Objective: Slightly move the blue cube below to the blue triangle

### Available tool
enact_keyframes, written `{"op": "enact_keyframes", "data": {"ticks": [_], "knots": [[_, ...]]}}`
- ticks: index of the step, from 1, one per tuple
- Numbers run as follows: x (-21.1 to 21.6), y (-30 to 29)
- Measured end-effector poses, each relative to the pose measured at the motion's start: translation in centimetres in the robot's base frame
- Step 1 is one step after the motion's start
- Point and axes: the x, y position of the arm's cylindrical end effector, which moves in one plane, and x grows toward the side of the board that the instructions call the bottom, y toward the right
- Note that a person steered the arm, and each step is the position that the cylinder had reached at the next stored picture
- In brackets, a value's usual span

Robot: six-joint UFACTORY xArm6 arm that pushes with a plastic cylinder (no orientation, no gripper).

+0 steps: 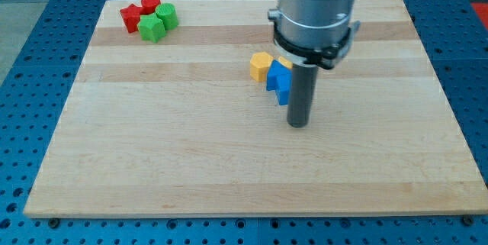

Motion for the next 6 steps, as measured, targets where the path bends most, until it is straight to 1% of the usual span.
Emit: {"op": "enact_keyframes", "data": {"ticks": [1,2,3,6], "knots": [[-1.1,3.0],[-3.7,3.9],[-5.1,3.7],[-5.1,-0.1]]}}
